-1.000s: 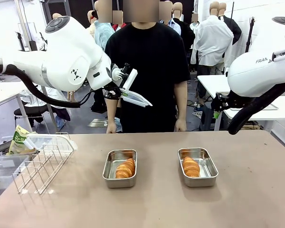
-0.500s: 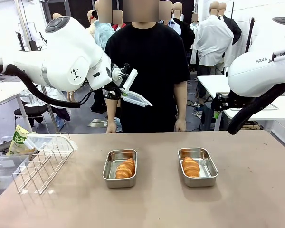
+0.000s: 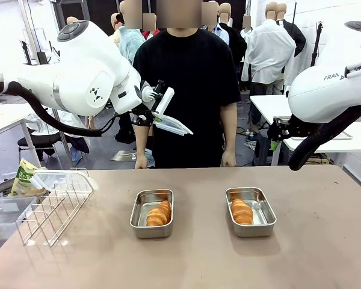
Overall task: Place the bread in airtight containers.
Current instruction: Release when the human grabs the Airtight Container lid.
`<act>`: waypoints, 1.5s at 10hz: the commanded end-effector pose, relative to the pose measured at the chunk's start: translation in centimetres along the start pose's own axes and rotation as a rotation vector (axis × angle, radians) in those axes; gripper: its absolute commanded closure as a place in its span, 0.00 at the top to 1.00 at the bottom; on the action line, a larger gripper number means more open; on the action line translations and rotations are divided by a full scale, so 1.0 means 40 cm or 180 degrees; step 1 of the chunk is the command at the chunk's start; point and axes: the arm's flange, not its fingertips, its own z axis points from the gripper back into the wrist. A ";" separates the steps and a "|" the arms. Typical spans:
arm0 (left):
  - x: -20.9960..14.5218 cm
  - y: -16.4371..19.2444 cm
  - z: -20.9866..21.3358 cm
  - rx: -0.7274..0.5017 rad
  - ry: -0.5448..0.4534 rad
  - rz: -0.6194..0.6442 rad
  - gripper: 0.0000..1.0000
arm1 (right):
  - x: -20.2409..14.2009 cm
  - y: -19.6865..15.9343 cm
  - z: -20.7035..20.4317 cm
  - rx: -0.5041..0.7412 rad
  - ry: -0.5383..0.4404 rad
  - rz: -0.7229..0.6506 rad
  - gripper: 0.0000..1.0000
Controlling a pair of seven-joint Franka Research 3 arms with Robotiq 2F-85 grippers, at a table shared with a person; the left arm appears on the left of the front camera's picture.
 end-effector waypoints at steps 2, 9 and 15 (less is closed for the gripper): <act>-0.007 0.007 0.010 0.0055 0.0008 -0.0018 0.00 | 0.000 -0.003 -0.001 -0.0002 0.0007 -0.0006 1.00; -0.007 0.007 0.010 0.0055 0.0008 -0.0018 0.00 | 0.000 -0.003 -0.001 -0.0002 0.0007 -0.0006 1.00; -0.007 0.007 0.010 0.0055 0.0008 -0.0018 0.00 | 0.000 -0.003 -0.001 -0.0002 0.0007 -0.0006 1.00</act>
